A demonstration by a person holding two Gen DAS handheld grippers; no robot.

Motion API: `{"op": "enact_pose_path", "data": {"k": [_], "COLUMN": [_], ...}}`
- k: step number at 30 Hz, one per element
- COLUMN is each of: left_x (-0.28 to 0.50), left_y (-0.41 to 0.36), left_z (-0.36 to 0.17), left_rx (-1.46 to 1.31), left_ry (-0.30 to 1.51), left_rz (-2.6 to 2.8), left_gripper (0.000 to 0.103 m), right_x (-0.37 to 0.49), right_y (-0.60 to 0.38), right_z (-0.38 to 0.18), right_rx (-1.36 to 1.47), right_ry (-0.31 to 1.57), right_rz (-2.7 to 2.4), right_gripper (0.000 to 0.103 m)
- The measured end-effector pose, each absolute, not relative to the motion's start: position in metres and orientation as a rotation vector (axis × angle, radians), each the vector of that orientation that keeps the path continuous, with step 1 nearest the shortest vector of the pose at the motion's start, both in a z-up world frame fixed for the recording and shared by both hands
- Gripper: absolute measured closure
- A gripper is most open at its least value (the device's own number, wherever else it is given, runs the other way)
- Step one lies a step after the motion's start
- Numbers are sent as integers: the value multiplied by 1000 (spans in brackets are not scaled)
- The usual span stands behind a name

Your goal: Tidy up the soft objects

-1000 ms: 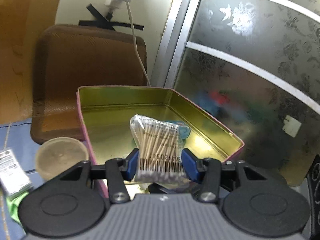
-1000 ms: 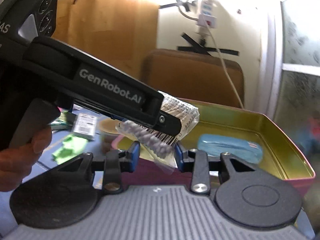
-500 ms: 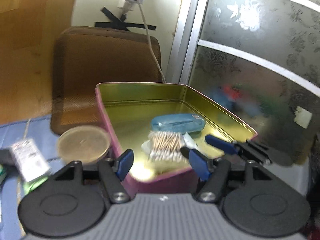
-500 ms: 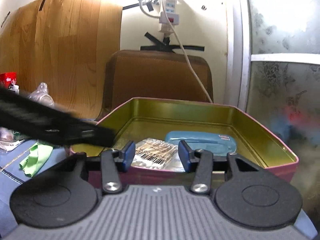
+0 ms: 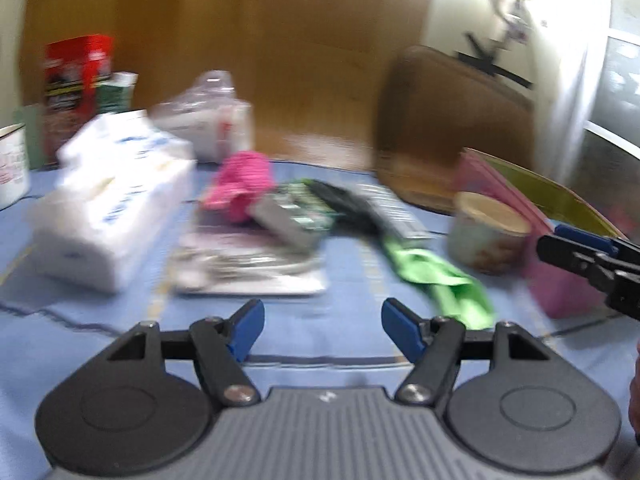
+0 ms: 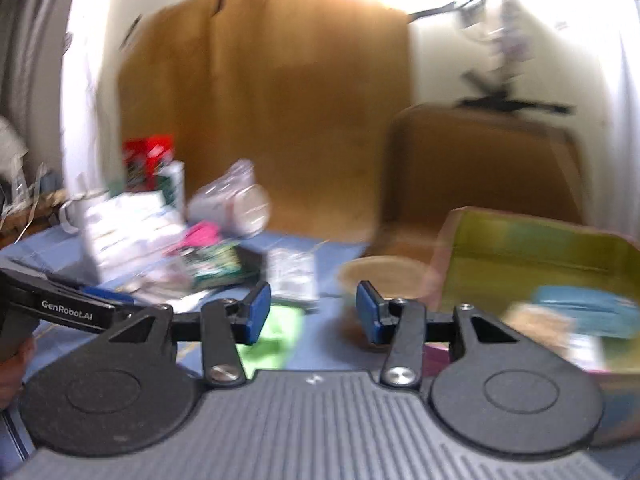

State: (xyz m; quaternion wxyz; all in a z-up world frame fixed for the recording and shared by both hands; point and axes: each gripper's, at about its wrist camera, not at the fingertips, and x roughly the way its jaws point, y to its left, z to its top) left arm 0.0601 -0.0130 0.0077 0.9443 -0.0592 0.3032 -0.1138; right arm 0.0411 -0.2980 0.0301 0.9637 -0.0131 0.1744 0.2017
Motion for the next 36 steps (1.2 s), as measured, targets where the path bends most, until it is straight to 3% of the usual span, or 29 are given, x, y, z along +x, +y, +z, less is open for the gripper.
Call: {"op": "enact_pose_path", "data": {"k": [5,8,11,16,18,22,36], "left_x": [66,68,65,60,57,56,58], "left_y": [5,4,4,8,9,11,12], "left_z": [-5,-6,-5,-2,-2,-2,-2], "left_rx": [-187,-179,-182,-214,-228,-243,-247], "left_ry": [597,594,567,548,544,540,557], "left_rz": [-242,-256,-266,-278,-278,-279,-265], "left_gripper": [35,35,35,35,34,33,32], "right_x": [101,138,174,207,213,206,96], "right_y": [-248,-226,-213,-203,-205,-205,-233], "right_z": [21,17,12,-3,-2,2,25], "right_rx": [-127,-209,-269,-350,-322,-336,-268], "right_ry": [462,531,631,766,794,770,514], "right_rz": [469,469,447,462,480,474,483], "right_gripper": [49,40,23,20,22,50,50]}}
